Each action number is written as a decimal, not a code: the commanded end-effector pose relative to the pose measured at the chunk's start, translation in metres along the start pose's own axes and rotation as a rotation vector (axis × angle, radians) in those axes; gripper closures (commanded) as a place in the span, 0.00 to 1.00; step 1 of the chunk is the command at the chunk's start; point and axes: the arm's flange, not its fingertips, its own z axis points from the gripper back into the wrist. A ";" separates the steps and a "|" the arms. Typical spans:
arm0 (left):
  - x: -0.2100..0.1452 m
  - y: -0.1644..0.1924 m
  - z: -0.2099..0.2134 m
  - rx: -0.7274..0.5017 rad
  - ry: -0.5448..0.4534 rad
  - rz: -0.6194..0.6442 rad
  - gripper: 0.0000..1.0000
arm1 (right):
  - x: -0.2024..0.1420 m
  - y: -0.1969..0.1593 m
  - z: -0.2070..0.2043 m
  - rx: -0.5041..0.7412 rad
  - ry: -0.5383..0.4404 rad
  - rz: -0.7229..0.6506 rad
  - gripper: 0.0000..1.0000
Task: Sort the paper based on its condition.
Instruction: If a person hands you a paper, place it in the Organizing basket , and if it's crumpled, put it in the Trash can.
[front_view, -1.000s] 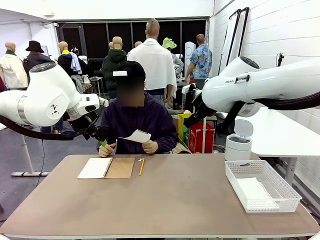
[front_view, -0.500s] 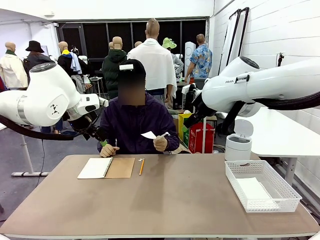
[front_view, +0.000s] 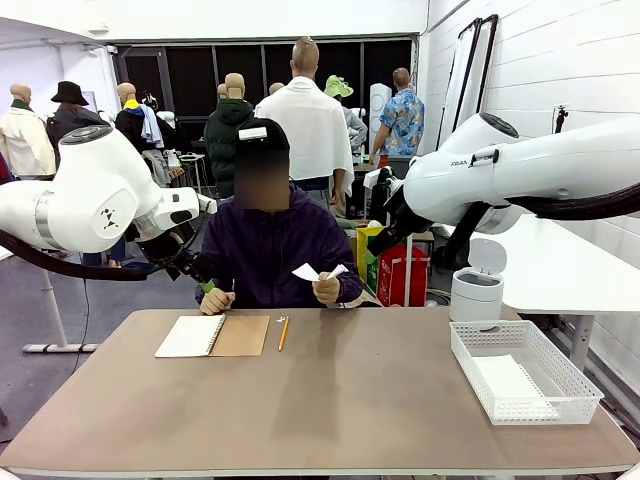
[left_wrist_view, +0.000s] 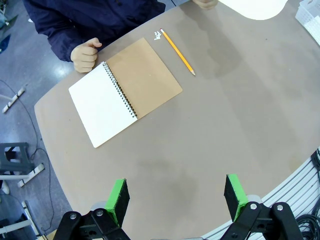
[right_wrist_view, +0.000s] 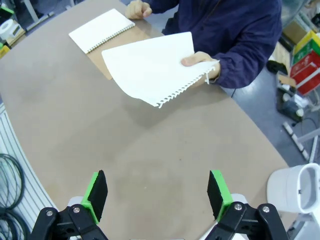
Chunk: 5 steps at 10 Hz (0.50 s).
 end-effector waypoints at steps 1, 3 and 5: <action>0.000 0.001 0.001 -0.010 -0.005 0.004 0.00 | 0.010 -0.015 -0.004 -0.010 -0.008 -0.246 0.00; 0.000 0.001 0.001 -0.010 -0.005 0.004 0.00 | 0.013 -0.035 -0.011 0.018 -0.038 -0.497 0.00; 0.000 0.001 0.001 -0.010 -0.005 0.004 0.00 | 0.003 -0.059 -0.023 0.100 -0.060 -0.774 0.00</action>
